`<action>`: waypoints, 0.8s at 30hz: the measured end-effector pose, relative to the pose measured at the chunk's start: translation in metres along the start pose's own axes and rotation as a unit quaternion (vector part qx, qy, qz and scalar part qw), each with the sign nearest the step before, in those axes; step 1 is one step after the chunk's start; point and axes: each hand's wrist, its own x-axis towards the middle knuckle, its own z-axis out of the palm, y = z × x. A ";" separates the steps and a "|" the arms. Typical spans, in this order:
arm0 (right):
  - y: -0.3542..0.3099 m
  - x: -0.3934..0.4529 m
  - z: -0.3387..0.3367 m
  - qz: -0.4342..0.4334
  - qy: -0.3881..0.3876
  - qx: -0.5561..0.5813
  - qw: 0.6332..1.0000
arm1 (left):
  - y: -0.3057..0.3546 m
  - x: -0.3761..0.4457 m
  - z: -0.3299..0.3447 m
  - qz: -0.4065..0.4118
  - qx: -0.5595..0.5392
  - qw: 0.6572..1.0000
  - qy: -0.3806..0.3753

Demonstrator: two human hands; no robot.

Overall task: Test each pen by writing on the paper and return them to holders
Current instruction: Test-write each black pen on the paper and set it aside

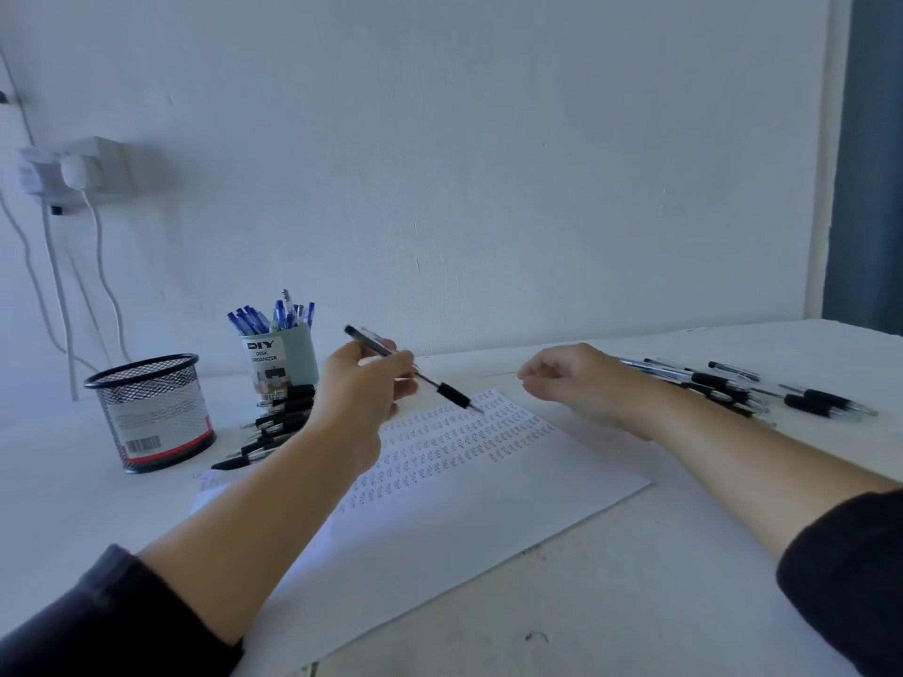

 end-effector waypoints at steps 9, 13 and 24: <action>-0.021 0.001 0.019 -0.108 0.016 -0.040 0.993 | -0.012 -0.007 0.011 -0.026 -0.102 0.986 -0.128; -0.019 0.002 0.010 -0.081 0.050 -0.112 0.989 | -0.009 -0.007 0.009 -0.047 -0.045 0.987 -0.148; -0.010 -0.009 -0.026 0.189 0.109 -0.387 0.896 | 0.014 0.026 -0.044 0.022 0.233 0.966 -0.112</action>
